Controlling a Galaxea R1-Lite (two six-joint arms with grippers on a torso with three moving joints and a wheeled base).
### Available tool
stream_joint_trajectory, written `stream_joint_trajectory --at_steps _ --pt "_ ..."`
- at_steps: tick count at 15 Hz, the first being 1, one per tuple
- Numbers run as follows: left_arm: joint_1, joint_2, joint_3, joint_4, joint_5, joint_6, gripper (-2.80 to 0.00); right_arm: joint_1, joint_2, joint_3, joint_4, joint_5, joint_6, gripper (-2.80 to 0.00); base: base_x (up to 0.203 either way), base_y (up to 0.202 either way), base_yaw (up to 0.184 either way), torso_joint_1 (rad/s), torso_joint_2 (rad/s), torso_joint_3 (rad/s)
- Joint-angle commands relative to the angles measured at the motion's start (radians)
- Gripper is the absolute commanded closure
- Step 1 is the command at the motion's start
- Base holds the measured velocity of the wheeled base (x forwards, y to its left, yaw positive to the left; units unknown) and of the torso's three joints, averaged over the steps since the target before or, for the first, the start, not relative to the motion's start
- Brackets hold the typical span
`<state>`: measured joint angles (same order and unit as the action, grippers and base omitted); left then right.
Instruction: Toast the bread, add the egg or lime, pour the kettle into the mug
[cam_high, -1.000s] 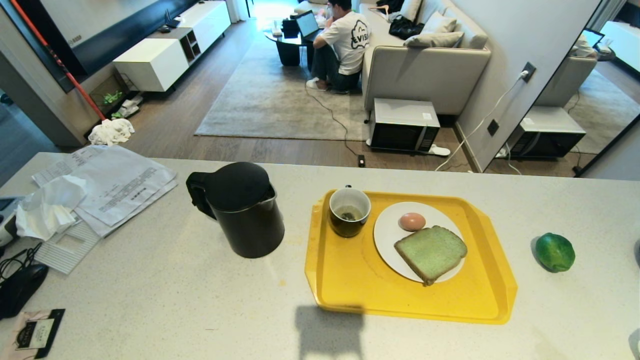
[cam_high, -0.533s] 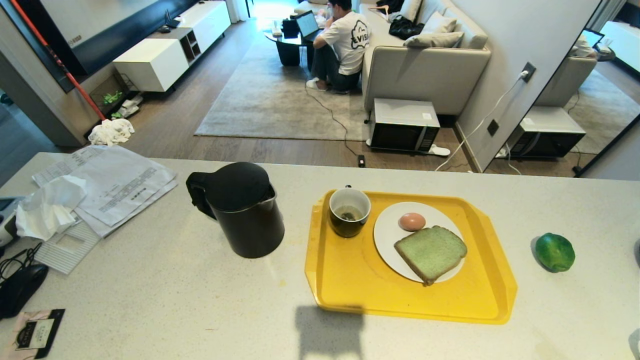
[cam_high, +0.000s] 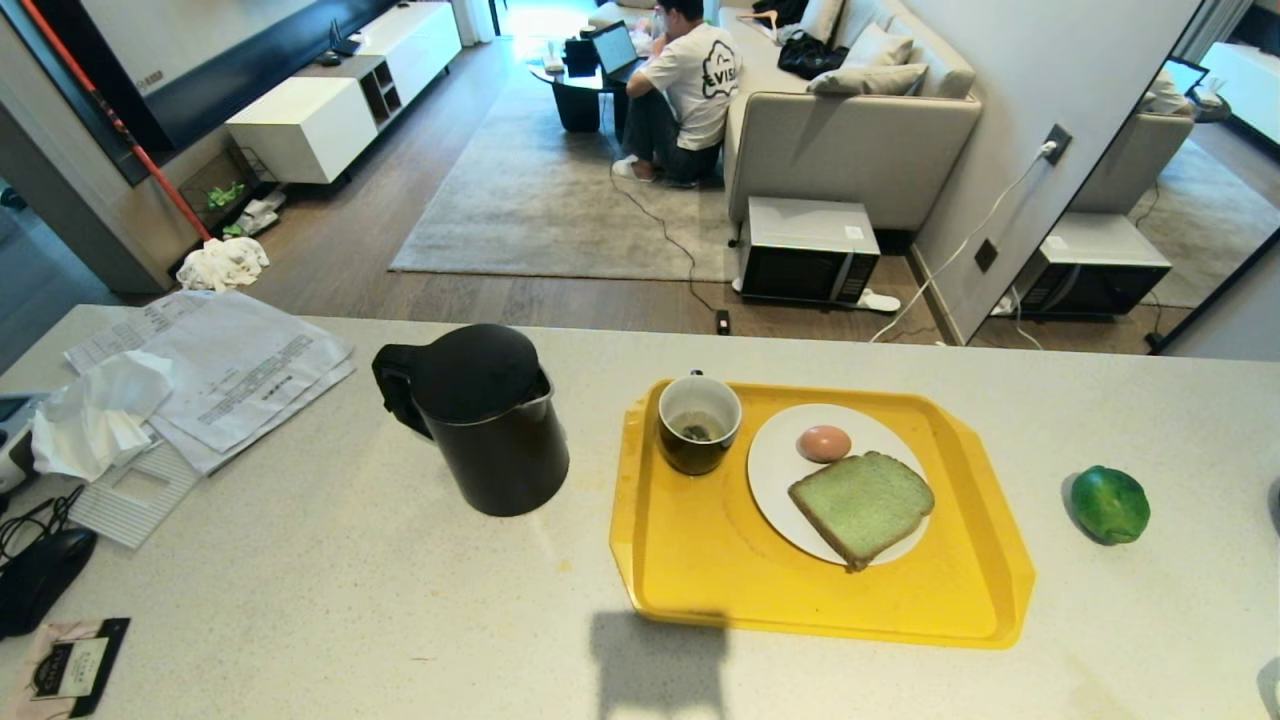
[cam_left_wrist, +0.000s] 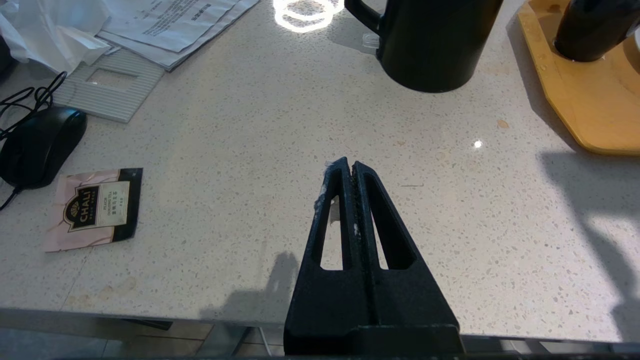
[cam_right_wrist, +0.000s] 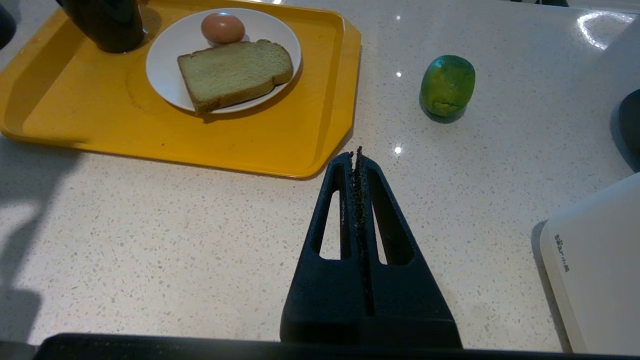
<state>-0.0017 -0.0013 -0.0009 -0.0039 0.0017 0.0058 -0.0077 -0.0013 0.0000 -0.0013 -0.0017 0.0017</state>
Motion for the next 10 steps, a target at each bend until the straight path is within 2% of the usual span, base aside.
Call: stream_joint_trajectory --at_steps 1,10 --pt "0.0 0.001 -0.001 -0.001 0.0 0.0 0.0 0.0 0.001 0.0 0.0 0.0 0.0 0.0 0.0 0.0 0.0 0.0 0.0 0.0" --pt "0.0 0.001 0.001 -0.001 0.0 0.0 0.0 0.0 0.001 0.0 0.0 -0.001 0.001 0.0 0.0 0.0 0.0 0.0 0.0 0.0"
